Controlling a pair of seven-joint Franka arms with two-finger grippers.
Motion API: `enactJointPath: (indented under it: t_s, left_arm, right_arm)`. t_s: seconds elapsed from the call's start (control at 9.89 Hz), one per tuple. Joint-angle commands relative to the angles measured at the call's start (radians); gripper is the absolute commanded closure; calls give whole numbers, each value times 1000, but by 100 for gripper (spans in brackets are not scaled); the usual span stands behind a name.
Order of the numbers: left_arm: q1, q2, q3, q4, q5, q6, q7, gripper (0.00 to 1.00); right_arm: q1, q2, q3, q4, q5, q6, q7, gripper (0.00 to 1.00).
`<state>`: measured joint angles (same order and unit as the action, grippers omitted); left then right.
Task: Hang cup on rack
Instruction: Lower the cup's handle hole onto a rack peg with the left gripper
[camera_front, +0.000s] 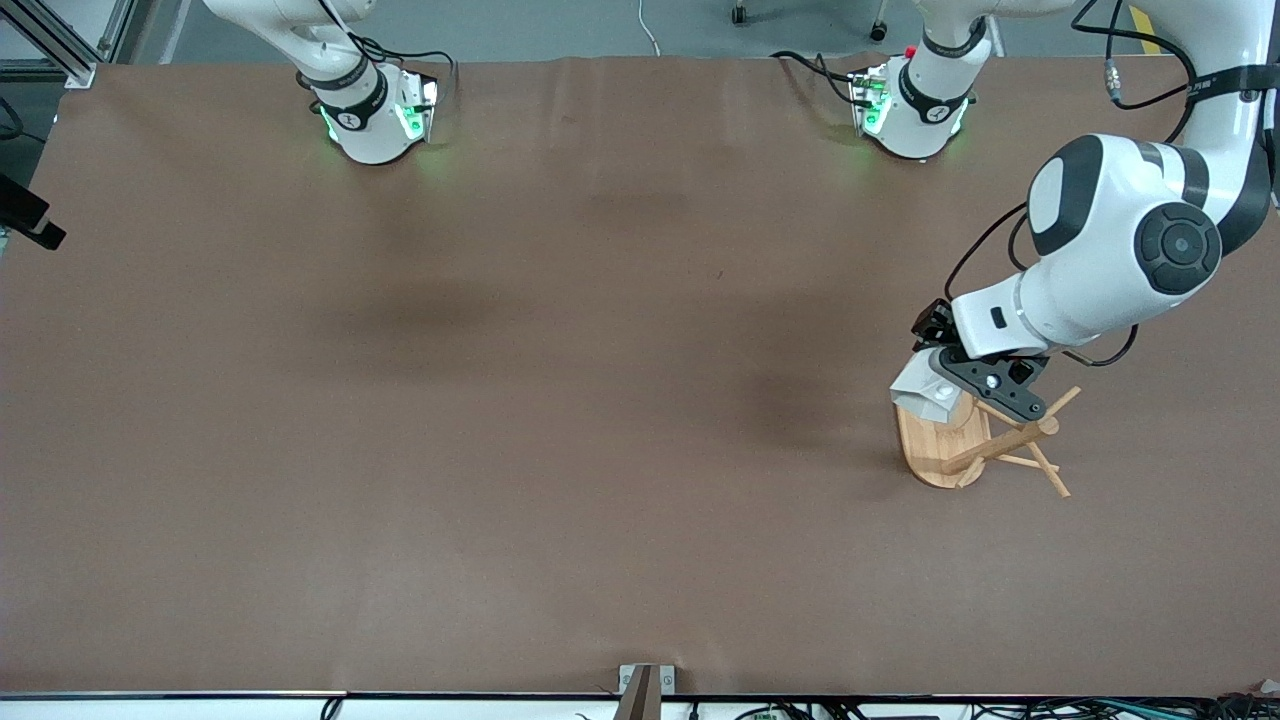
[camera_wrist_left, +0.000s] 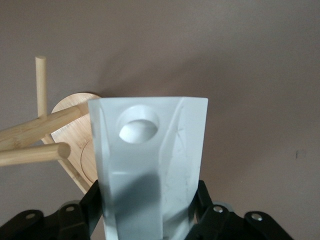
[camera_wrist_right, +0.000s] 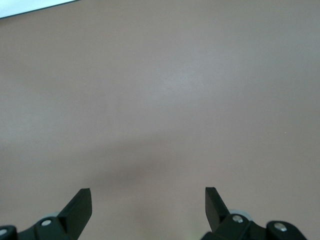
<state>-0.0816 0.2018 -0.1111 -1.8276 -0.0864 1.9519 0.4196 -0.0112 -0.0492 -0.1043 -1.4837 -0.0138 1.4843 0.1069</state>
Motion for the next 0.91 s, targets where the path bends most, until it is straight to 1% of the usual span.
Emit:
enactJointPath:
  t_s: [0.0,0.2,0.81]
  left_arm:
    - [5,36,10,-16,2,25,25,100]
    - [13,56,10,-9,4,56,25,100]
    - [31,91,10,47,4,58,42,100]
  right_arm:
    - [-9,8,5,19,-15,-12,10,0]
    - [-10,8,5,17,-15,-10,10,0]
    - [-9,6,5,17,-20,-6,11,0]
